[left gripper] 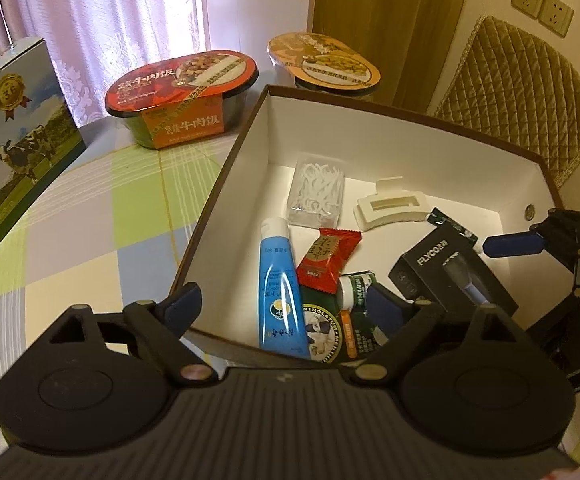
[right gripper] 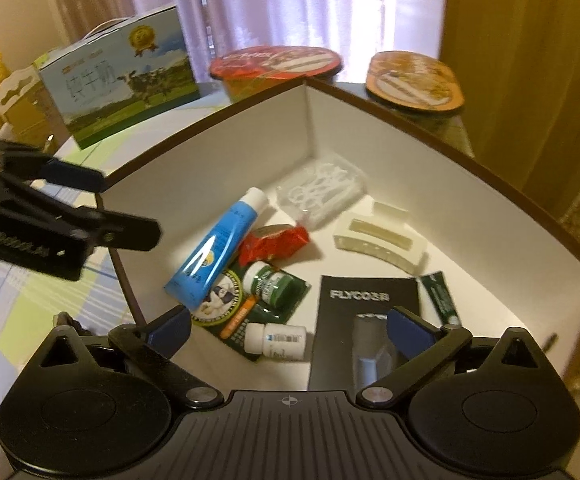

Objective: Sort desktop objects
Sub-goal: 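Withdraw both open tools from the box back over the cotton swabs and scrunchie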

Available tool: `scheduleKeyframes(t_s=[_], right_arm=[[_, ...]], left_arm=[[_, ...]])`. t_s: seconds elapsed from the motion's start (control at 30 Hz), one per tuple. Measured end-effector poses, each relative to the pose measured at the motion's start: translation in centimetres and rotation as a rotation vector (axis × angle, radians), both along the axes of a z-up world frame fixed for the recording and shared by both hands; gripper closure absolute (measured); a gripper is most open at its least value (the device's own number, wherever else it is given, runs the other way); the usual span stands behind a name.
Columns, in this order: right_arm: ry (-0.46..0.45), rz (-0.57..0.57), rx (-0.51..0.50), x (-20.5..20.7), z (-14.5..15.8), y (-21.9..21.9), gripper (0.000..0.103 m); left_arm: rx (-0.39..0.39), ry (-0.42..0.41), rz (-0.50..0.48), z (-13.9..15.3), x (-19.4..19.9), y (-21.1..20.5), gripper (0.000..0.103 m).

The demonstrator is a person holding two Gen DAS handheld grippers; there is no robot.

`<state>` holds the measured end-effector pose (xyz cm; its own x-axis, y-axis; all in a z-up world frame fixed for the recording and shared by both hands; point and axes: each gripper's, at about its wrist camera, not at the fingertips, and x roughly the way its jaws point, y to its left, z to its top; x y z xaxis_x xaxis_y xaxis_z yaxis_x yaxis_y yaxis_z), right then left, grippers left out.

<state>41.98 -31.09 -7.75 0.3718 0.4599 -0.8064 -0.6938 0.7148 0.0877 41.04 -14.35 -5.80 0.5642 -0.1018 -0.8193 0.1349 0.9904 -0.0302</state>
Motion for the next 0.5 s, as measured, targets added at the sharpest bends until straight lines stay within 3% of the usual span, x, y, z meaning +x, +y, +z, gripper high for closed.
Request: scheduleKeyframes(t_s=[0.5], right_arm=[[-0.060,-0.085,0.014,-3.9,3.1,-2.1,0.002]], left_arm=[[-0.016,-0.067,0.042,2.7,-5.9,0.3,0.015]])
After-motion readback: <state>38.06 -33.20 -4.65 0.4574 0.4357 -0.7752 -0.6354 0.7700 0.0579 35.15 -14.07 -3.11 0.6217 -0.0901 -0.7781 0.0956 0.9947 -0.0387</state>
